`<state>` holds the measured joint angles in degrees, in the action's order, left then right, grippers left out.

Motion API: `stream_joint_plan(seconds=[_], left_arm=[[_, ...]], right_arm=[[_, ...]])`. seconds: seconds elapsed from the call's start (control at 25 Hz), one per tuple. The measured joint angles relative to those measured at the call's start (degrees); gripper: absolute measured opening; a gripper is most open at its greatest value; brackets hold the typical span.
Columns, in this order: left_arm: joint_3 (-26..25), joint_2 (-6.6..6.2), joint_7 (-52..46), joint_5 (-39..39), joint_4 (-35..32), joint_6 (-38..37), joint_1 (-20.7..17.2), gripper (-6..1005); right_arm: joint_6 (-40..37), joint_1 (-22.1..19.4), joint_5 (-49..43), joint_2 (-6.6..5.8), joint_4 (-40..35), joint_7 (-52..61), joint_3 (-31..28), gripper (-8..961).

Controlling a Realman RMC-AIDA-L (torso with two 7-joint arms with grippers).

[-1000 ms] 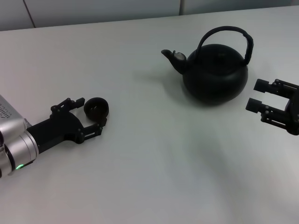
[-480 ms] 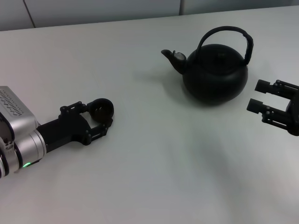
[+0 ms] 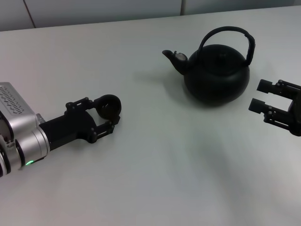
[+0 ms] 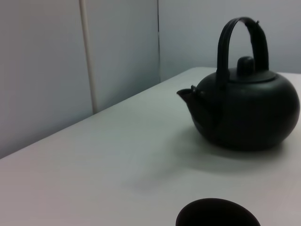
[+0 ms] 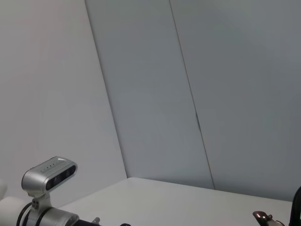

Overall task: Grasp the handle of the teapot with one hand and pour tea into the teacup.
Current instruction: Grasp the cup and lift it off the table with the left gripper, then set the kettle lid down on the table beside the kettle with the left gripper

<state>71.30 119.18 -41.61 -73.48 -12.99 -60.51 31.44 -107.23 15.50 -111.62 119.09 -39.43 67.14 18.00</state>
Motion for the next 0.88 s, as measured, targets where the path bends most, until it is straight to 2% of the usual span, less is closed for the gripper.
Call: stream_joint_plan(seconds=[0.36, 0.8, 0.88], left_arm=[[0.75, 0.00, -3.34, 0.01, -0.18, -2.26, 1.33, 661], [7.10, 0.00, -5.16, 2.26, -0.48, -5.82, 3.77, 661], [11.09, -0.01, -5.16, 4.76, -1.15, -6.56, 3.86, 661]], right_arm=[[0.07, -0.01, 0.00, 0.00, 0.14, 0.00, -0.07, 621], [0.16, -0.17, -0.09, 0.09, 0.24, 0.00, -0.08, 622], [0.18, -0.25, -0.10, 0.09, 0.27, -0.05, -0.08, 622]])
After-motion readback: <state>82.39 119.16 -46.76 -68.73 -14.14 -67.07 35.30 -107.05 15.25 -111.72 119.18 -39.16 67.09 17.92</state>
